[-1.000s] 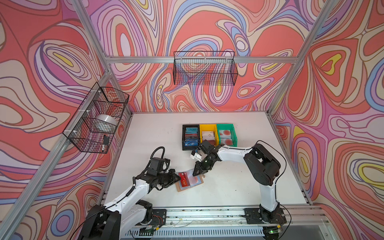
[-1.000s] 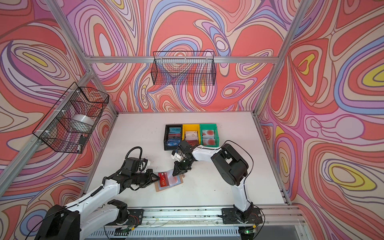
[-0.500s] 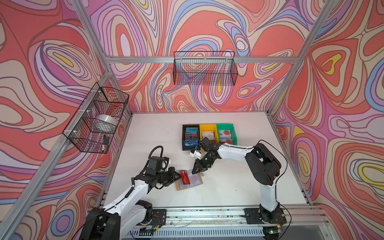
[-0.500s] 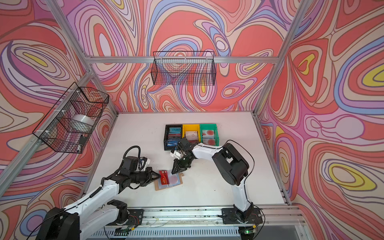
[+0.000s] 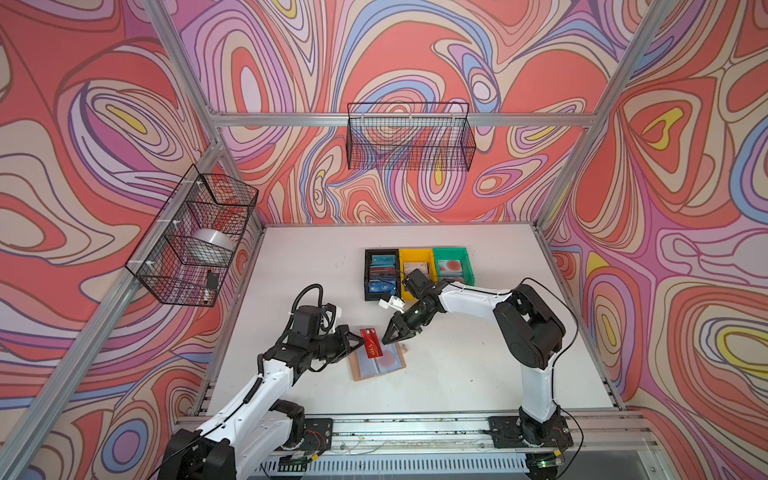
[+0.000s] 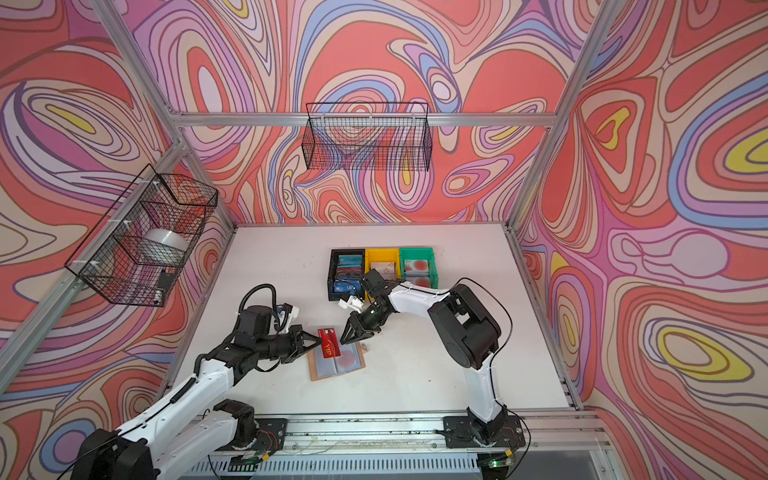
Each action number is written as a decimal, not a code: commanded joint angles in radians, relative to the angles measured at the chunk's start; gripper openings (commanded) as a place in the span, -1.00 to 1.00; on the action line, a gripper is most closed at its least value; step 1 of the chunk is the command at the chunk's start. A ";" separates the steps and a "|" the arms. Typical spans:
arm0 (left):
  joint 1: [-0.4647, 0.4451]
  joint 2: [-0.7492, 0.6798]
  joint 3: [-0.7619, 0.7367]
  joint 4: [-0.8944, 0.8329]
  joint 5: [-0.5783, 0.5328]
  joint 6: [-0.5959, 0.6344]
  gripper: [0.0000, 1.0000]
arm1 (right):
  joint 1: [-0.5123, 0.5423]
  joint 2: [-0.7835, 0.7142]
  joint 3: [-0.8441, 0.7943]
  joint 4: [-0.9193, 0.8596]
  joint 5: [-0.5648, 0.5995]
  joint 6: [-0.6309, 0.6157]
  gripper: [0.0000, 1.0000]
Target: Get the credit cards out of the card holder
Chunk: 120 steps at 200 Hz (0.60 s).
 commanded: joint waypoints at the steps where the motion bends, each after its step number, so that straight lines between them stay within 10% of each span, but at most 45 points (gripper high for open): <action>1: 0.006 -0.010 -0.011 0.079 0.036 -0.040 -1.00 | -0.006 -0.001 0.030 0.009 -0.081 -0.033 -0.47; 120: 0.006 -0.046 -0.040 0.131 0.069 -0.068 -1.00 | -0.052 0.005 0.036 -0.011 -0.118 -0.069 -0.43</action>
